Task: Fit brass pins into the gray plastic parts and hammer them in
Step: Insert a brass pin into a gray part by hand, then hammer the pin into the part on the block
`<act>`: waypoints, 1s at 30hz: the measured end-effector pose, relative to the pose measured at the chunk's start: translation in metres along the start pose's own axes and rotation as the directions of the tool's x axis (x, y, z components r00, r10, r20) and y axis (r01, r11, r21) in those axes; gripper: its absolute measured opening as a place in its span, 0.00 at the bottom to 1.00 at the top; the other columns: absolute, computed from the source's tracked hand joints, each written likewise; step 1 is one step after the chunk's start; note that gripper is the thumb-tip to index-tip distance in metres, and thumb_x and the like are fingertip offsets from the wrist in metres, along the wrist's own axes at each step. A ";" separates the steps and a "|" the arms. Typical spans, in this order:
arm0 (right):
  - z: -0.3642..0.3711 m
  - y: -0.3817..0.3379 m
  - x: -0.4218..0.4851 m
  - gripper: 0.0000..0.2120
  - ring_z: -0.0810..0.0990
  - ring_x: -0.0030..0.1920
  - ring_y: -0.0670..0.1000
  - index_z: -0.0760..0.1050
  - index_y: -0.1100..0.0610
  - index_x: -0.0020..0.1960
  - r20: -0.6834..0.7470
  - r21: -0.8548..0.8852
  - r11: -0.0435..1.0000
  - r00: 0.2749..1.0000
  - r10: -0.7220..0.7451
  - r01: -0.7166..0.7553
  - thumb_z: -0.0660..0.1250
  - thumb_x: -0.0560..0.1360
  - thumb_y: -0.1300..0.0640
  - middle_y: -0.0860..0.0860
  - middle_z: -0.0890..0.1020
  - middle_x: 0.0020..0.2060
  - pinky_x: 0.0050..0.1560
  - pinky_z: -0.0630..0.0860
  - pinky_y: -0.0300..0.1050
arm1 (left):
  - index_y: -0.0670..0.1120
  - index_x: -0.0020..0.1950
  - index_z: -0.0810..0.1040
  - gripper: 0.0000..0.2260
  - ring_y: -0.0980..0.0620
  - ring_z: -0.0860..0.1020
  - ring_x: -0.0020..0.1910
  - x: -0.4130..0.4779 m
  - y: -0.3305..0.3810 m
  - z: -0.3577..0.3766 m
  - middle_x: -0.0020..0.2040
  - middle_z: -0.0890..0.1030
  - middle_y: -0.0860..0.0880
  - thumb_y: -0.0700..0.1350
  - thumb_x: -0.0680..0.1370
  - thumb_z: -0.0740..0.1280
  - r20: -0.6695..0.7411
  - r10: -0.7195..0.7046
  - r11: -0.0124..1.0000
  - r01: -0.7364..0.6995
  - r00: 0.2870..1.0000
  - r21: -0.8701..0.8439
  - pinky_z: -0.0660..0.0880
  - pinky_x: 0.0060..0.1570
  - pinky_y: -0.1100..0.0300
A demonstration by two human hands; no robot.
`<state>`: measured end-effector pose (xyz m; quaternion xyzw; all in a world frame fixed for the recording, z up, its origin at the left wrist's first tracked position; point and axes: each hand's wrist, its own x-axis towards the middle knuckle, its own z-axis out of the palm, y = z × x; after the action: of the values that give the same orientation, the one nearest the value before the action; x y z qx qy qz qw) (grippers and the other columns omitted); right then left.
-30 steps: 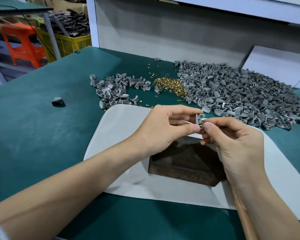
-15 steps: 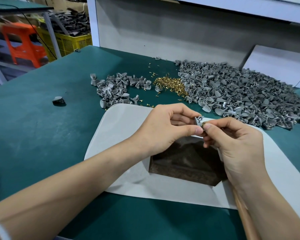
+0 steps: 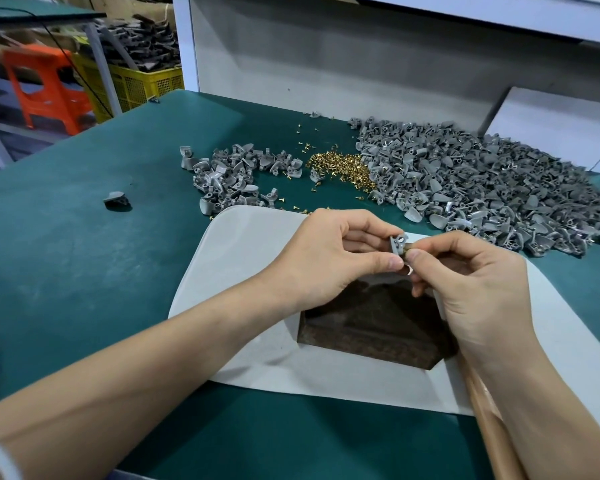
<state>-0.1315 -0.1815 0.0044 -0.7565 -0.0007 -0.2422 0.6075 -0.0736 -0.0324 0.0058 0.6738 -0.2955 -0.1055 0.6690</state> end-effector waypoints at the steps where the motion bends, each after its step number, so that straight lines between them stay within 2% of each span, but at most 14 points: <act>1: 0.000 0.000 0.000 0.11 0.74 0.22 0.46 0.79 0.55 0.33 -0.002 -0.008 1.000 1.000 -0.002 0.002 0.71 0.70 0.68 0.50 0.79 0.25 0.27 0.72 0.35 | 0.41 0.50 0.80 0.13 0.61 0.80 0.38 0.000 0.000 0.000 0.39 0.82 0.50 0.30 0.69 0.73 0.001 -0.001 1.000 0.001 1.000 -0.001 0.76 0.46 0.69; 22: 0.002 -0.001 -0.002 0.09 0.74 0.22 0.46 0.78 0.57 0.35 -0.011 -0.025 1.000 1.000 -0.001 0.001 0.71 0.70 0.68 0.49 0.78 0.25 0.27 0.72 0.34 | 0.41 0.50 0.80 0.13 0.63 0.79 0.36 0.000 0.001 0.000 0.38 0.81 0.51 0.29 0.69 0.72 0.017 0.000 1.000 -0.001 1.000 0.010 0.77 0.44 0.70; 30: 0.003 -0.001 -0.001 0.08 0.73 0.21 0.45 0.78 0.58 0.35 0.000 -0.044 0.999 1.000 -0.001 0.001 0.70 0.70 0.68 0.48 0.78 0.24 0.27 0.71 0.33 | 0.45 0.47 0.80 0.13 0.59 0.80 0.37 0.000 0.001 -0.001 0.38 0.82 0.49 0.30 0.69 0.73 0.018 -0.004 1.000 0.003 1.000 0.007 0.79 0.46 0.66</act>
<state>-0.1317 -0.1784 0.0044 -0.7697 0.0045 -0.2424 0.5906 -0.0727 -0.0313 0.0065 0.6758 -0.3007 -0.1117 0.6637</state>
